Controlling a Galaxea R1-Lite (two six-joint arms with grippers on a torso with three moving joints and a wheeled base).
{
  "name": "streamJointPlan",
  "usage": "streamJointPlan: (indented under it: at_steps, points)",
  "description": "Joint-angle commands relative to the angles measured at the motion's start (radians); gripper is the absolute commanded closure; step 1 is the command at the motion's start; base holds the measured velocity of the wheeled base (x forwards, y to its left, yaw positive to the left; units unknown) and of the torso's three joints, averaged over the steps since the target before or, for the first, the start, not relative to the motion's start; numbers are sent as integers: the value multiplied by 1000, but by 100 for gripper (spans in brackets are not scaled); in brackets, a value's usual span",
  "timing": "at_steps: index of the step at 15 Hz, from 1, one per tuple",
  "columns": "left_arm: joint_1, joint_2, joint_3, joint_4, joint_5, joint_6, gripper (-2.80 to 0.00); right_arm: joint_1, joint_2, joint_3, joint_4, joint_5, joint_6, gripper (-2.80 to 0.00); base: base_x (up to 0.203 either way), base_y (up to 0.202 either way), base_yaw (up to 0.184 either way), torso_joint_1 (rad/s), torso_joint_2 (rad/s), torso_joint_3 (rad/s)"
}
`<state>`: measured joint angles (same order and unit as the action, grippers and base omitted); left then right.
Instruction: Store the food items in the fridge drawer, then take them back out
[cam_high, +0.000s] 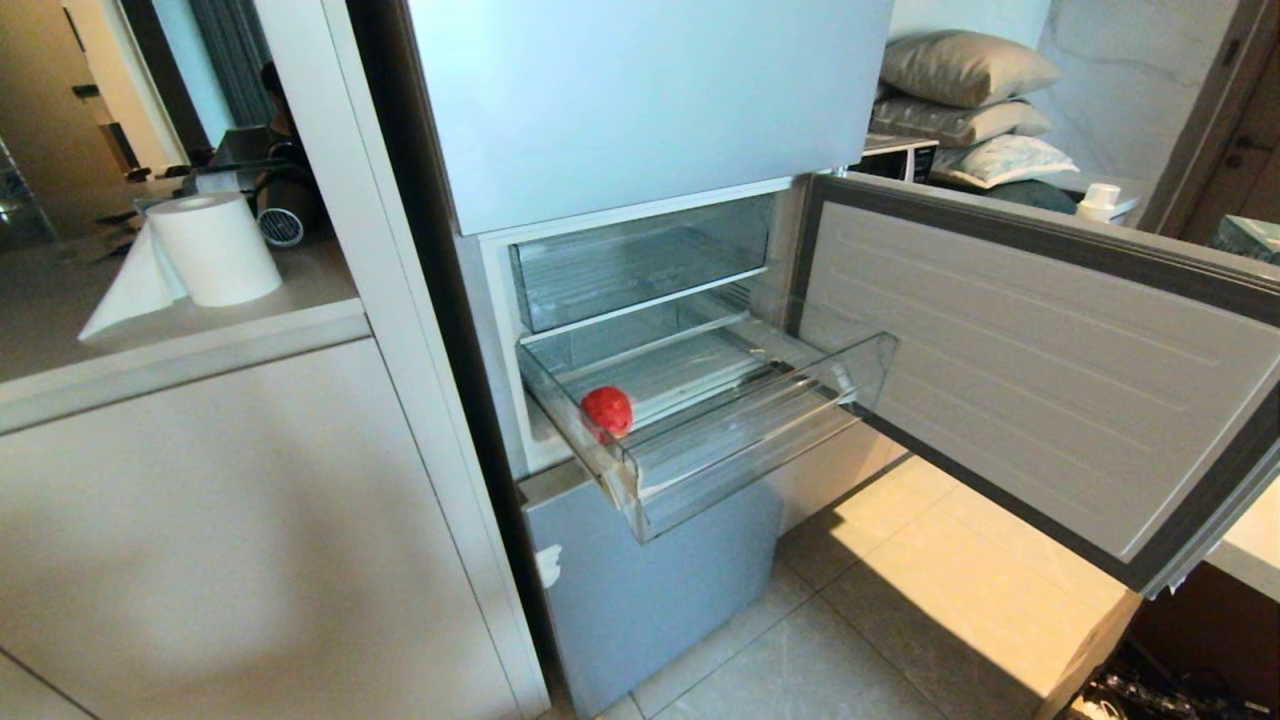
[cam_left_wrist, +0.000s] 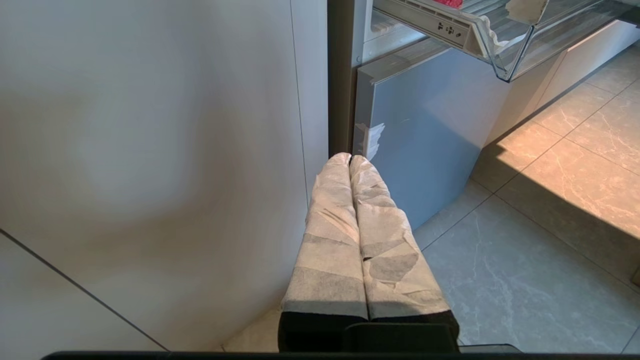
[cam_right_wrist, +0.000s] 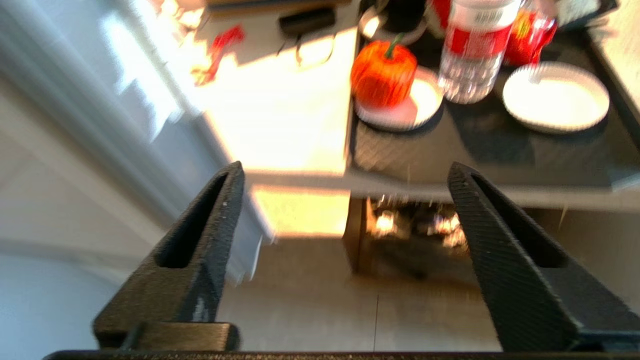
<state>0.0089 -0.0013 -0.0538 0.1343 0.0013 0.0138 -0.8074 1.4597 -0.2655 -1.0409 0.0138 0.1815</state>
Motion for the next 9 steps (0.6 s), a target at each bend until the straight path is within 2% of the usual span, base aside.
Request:
streamJointPlan:
  at_steps: [1,5,7,9]
  points:
    - [0,0,0,1,0,0,0,-22,153,-5,-125,-11,2,-280,0,0,0,0,0,0]
    - [0,0,0,1,0,0,0,-62,222,-44,-210,-93,0,-280,0,0,0,0,0,0]
    - [0,0,0,1,0,0,0,-68,284,-48,-330,-97,-5,-280,0,0,0,0,0,0]
    - [0,0,0,1,0,0,0,-69,366,-93,-385,-99,-10,-280,0,0,0,0,0,0]
